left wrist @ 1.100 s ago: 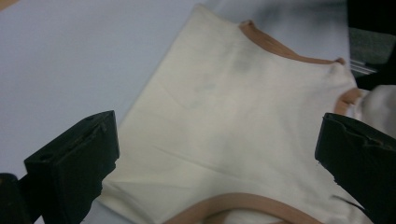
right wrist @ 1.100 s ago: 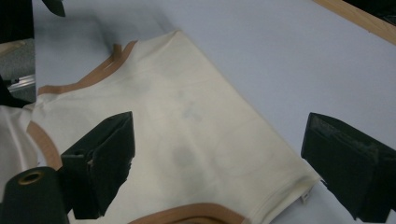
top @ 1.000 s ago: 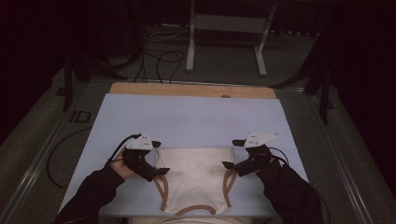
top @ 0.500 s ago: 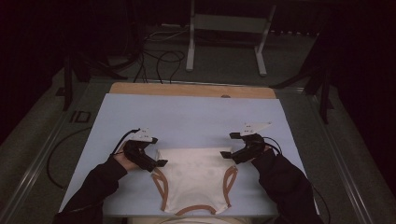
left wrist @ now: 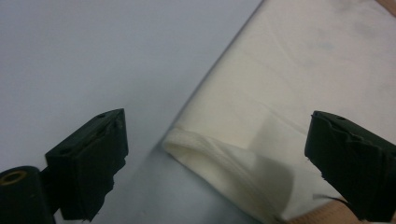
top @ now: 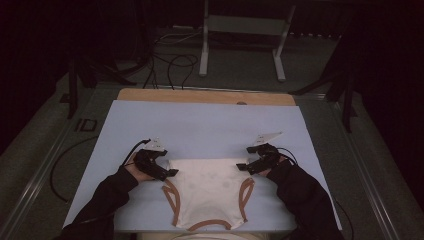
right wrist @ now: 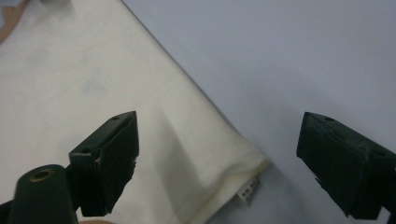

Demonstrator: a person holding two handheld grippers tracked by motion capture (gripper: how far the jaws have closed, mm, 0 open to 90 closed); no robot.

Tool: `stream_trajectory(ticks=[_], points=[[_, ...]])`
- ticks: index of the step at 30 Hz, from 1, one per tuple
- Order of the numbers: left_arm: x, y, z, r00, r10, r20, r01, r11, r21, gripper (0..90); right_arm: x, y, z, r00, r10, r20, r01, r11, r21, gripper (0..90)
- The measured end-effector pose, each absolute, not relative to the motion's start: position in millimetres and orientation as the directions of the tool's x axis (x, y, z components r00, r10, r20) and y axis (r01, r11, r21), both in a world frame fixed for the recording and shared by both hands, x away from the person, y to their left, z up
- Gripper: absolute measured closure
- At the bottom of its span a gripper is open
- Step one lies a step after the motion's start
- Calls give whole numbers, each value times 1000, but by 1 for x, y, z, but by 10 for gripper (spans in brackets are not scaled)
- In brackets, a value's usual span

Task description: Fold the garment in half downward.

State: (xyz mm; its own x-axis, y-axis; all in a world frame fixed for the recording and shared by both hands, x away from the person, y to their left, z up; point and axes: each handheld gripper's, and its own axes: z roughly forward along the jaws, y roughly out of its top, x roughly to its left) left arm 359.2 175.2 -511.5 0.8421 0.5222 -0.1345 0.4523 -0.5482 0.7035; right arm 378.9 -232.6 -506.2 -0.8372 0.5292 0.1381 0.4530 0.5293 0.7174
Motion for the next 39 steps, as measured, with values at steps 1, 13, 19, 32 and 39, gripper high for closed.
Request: stream_trajectory(ticks=[1, 13, 19, 32, 39], points=[[361, 174, -513, 836, 534, -128, 458, -548, 700, 121, 380, -233, -509, -837, 530, 137, 453, 530, 717, 127], [362, 172, -522, 848, 516, -122, 444, -564, 696, 392, 385, -240, -521, -831, 531, 164, 483, 545, 685, 339], [362, 172, -521, 853, 505, -127, 440, -567, 696, 541, 381, -237, -518, -853, 500, 148, 457, 579, 675, 550], [360, 180, -517, 856, 496, -148, 450, -572, 686, 797, 379, -236, -510, -865, 482, 139, 440, 596, 672, 859], [364, 186, -509, 850, 506, -145, 452, -561, 694, 841, 383, -241, -504, -860, 490, 141, 438, 569, 696, 867]])
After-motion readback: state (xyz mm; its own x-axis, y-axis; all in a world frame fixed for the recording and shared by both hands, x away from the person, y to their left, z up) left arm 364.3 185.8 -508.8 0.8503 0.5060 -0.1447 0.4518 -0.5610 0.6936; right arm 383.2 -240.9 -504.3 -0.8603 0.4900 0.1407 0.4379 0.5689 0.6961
